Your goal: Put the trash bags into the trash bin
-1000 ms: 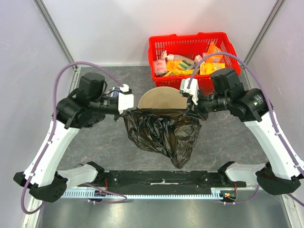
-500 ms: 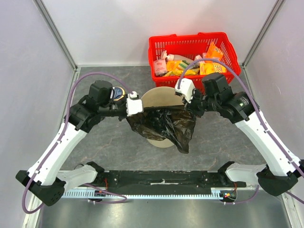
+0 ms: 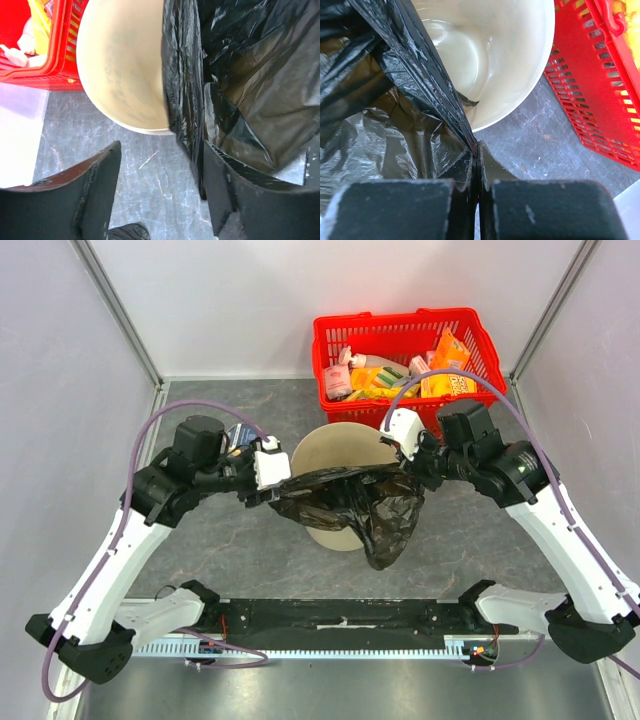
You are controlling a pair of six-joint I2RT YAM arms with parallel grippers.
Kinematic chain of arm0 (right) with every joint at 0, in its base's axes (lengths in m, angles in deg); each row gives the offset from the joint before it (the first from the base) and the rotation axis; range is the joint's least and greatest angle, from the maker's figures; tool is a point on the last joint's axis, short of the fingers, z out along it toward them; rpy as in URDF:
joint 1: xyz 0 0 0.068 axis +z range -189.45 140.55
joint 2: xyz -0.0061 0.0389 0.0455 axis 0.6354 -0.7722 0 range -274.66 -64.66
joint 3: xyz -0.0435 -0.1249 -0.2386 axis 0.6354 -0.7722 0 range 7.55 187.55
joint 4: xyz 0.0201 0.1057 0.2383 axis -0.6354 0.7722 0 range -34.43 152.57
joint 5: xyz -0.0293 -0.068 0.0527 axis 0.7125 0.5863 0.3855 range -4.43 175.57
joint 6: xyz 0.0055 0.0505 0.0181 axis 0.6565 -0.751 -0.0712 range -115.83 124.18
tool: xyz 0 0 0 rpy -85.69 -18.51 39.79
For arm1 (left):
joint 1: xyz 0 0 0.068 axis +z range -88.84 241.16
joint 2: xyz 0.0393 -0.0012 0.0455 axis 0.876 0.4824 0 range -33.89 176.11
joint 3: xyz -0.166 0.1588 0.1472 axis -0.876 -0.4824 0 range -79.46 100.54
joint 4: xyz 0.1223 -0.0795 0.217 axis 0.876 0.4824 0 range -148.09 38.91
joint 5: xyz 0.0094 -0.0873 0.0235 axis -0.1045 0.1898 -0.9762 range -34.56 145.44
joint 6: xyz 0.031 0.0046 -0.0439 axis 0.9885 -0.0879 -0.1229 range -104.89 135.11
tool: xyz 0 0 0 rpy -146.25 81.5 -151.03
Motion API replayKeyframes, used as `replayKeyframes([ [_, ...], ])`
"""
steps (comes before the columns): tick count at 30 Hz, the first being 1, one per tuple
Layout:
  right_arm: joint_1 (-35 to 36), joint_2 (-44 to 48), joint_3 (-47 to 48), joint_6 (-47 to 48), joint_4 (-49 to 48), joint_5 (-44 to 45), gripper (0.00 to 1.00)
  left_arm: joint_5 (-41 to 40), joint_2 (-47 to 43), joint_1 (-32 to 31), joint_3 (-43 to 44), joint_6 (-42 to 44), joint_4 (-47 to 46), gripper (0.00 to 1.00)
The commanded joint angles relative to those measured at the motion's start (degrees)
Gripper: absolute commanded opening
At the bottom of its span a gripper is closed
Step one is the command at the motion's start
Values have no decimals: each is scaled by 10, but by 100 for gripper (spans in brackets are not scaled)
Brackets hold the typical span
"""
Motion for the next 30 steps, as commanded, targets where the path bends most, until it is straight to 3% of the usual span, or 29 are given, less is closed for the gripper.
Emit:
replayKeyframes([
  [1,-4,3,2,-1,22,11,0,55,-19,4,48,-48,33,75],
  [14,-4,-7,9,-4,26,-16,0,249,-21,-4,40,-53,70,90],
  [25,-4,-48,64,7,52,-14,0,117,-3,-79,66,53,118,93],
  [30,-4,-57,71,9,57,-2,0,68,-3,-100,55,89,136,90],
])
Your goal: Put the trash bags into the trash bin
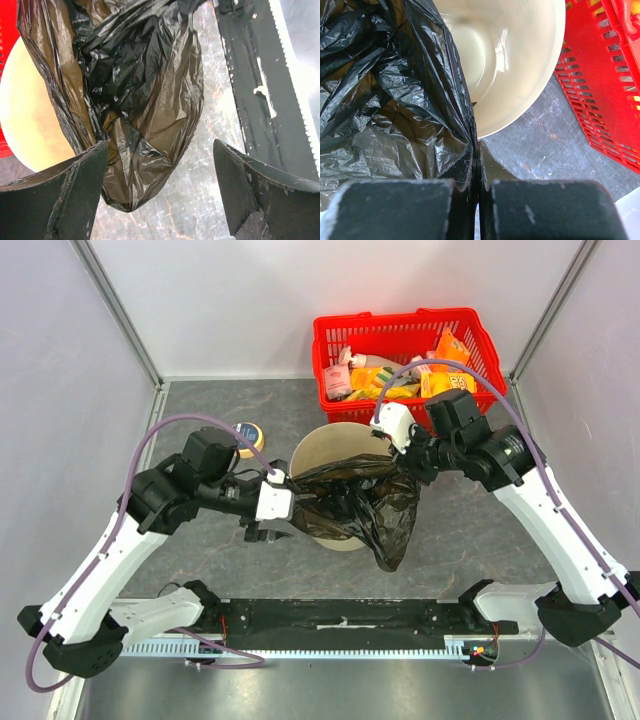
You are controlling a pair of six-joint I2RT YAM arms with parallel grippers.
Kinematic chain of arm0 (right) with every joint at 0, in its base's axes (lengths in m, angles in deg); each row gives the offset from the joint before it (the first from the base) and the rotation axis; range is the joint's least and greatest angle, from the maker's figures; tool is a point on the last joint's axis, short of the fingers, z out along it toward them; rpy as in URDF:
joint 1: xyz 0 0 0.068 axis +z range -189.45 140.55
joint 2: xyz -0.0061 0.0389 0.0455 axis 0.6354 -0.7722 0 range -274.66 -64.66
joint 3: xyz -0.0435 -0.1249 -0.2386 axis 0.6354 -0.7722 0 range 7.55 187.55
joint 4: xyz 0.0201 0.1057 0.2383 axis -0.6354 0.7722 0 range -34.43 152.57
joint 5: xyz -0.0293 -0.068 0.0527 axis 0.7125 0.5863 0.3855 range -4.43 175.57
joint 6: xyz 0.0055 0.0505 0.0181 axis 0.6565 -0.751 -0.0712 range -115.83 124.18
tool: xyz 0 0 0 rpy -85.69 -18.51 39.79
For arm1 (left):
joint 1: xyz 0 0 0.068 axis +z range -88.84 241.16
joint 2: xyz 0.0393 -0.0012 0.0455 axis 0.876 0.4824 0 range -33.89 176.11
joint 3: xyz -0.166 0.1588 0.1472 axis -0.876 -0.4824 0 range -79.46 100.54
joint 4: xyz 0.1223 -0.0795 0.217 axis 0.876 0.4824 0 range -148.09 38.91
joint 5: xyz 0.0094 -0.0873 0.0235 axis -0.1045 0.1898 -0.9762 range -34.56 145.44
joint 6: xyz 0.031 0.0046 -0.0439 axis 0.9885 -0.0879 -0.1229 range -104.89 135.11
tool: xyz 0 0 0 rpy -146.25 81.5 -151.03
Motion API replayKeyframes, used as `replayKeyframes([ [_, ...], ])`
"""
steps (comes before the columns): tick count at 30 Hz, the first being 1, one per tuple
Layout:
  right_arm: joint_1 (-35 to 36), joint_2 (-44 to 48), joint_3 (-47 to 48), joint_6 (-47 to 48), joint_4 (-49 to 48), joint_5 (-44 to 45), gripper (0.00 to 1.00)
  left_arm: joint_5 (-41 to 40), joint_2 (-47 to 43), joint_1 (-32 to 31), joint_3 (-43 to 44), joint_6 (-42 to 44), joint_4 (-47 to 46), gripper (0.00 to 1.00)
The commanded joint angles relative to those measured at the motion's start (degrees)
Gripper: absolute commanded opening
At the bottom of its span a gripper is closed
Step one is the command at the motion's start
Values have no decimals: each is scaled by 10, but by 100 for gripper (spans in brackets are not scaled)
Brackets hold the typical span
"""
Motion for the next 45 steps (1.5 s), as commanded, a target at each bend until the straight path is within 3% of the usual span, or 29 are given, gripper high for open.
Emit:
replayKeyframes([
  [1,-1,-7,26,5,19,10,0,-58,-2,-18,5,62,22,89],
  [8,-1,-22,34,10,21,11,0,-94,-6,-36,-29,78,14,83],
  [11,-1,-28,36,10,22,11,0,-117,-4,-40,-42,82,1,75],
  [20,-2,-21,27,12,27,21,0,-148,-3,-42,-66,81,-25,17],
  [25,-6,-14,30,16,29,50,0,-179,-6,-43,-75,87,-24,3],
  [45,-44,13,-4,49,10,137,0,-371,-1,-49,-130,162,-62,2],
])
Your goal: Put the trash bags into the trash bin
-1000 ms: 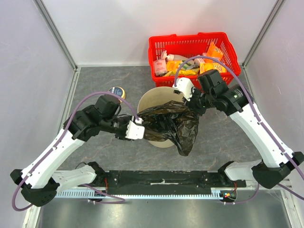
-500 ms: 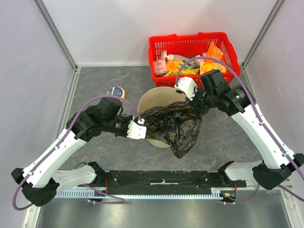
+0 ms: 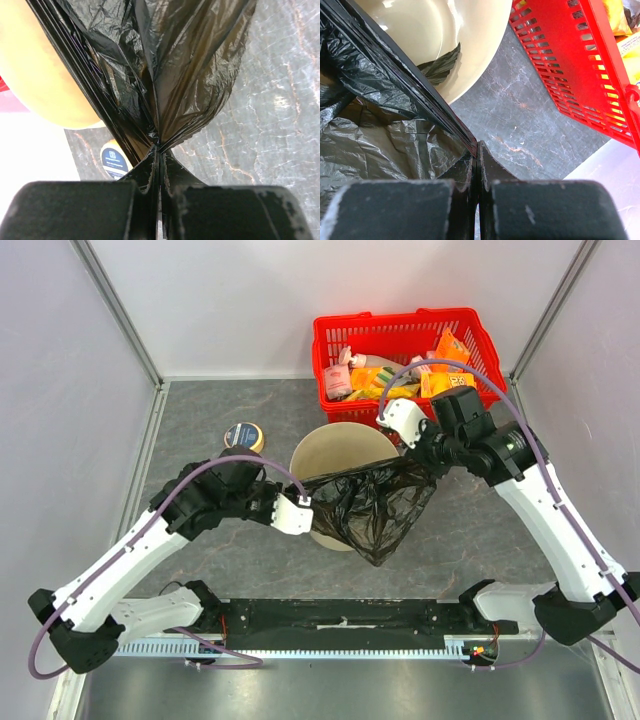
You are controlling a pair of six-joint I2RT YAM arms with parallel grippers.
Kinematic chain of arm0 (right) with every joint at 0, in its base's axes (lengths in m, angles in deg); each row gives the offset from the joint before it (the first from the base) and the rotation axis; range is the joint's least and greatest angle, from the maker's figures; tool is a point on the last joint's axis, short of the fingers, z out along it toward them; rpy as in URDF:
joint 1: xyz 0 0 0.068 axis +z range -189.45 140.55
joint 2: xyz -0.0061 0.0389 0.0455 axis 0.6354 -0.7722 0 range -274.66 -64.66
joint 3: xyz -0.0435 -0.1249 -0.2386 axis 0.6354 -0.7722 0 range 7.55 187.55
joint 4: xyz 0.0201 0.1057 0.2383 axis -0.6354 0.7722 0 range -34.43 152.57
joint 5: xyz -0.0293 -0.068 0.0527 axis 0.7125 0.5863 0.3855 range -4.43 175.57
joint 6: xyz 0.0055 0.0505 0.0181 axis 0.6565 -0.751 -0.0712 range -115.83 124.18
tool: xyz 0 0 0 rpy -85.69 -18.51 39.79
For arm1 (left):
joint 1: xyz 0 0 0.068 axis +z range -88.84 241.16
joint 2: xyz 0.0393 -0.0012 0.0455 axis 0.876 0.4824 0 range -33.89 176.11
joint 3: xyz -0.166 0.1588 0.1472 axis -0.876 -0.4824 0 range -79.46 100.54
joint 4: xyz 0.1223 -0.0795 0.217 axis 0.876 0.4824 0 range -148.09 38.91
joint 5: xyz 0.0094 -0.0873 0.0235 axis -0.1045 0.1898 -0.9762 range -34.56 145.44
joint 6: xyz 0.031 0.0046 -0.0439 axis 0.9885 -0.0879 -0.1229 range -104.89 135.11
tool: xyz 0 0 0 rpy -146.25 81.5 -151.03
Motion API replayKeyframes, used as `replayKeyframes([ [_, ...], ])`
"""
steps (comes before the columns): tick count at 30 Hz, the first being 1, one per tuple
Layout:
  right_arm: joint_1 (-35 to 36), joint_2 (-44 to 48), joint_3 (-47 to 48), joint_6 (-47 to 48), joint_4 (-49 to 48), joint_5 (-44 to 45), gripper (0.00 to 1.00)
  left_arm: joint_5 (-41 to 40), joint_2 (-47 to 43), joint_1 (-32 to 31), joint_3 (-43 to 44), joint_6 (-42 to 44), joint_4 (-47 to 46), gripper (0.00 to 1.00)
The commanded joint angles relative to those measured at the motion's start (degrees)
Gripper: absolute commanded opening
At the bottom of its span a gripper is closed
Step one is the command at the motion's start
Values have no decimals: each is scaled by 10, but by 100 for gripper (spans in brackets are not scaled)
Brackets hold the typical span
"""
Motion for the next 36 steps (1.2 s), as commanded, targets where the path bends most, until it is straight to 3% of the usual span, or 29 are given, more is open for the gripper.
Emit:
replayKeyframes([
  [1,-9,23,-17,12,-14,47,0,-70,-1,0,-19,32,-20,2],
  [18,-30,45,-95,-5,-111,89,0,-235,-8,1,-58,41,-164,2],
  [36,-44,-15,-38,-14,-145,76,0,-316,9,12,-52,57,-278,2],
])
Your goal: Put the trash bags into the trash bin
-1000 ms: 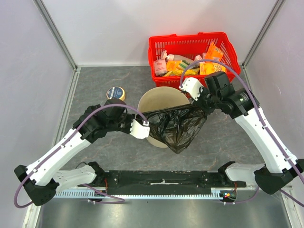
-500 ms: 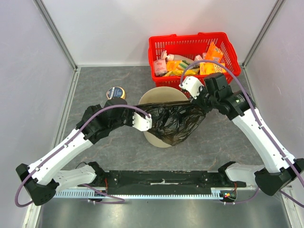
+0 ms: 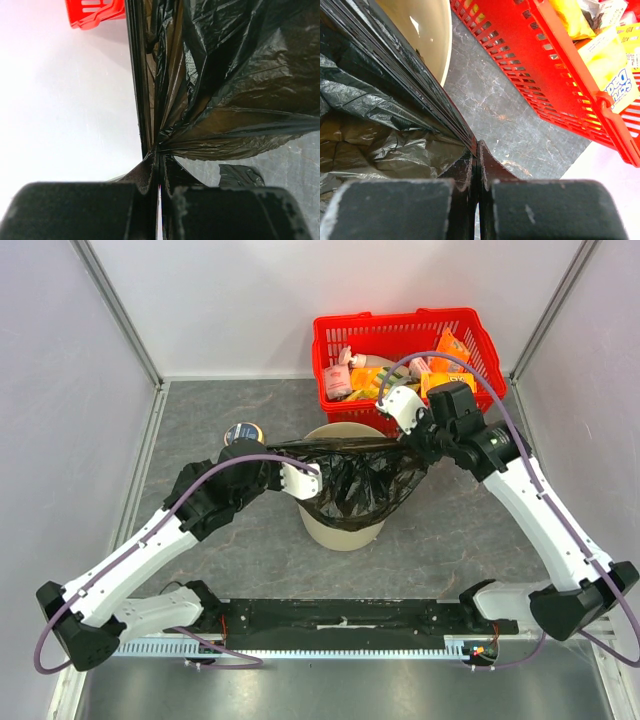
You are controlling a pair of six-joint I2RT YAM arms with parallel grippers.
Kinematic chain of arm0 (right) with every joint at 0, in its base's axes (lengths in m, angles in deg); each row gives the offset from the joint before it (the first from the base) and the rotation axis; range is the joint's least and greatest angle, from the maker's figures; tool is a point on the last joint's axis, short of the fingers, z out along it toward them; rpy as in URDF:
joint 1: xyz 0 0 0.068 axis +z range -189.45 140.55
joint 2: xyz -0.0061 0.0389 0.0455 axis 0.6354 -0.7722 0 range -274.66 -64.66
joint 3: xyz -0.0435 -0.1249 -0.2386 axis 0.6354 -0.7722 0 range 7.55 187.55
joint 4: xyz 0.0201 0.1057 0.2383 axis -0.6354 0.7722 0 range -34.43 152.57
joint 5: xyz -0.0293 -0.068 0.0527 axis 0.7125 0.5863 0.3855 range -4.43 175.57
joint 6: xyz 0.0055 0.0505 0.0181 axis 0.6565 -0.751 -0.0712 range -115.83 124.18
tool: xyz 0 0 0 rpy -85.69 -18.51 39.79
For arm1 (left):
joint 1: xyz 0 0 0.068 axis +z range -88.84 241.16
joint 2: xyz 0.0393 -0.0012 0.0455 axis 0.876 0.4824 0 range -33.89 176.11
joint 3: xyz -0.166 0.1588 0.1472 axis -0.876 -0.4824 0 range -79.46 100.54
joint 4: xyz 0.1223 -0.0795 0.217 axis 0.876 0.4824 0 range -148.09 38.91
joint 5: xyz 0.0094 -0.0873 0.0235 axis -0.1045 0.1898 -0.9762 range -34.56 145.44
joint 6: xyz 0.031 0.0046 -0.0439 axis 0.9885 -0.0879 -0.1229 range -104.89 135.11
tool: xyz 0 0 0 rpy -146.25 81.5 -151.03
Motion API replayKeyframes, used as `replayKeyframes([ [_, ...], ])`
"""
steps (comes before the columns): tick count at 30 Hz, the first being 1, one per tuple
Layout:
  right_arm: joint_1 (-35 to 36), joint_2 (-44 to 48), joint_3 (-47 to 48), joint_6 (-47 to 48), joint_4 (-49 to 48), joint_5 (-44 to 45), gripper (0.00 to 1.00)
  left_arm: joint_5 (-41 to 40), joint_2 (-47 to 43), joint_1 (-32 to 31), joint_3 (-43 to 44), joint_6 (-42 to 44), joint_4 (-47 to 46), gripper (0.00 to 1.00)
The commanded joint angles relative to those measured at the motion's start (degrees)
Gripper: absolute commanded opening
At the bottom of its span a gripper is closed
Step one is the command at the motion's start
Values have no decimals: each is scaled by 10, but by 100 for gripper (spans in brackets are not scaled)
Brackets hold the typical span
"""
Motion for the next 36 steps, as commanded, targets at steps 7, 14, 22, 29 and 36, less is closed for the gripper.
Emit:
replayKeyframes([
  [7,-24,-46,51,-12,-27,22,0,-94,12,18,-6,31,-56,2],
  [14,-31,-76,40,-10,-48,-1,0,-104,33,19,-26,25,-86,2],
  [22,-37,-107,38,-9,-68,-33,0,-128,55,18,-52,14,-157,2],
  [29,-38,-128,23,-12,-84,-63,0,-130,62,20,-70,13,-190,2],
  [36,-39,-143,0,-15,-96,-87,0,-110,73,22,-76,-4,-194,3],
])
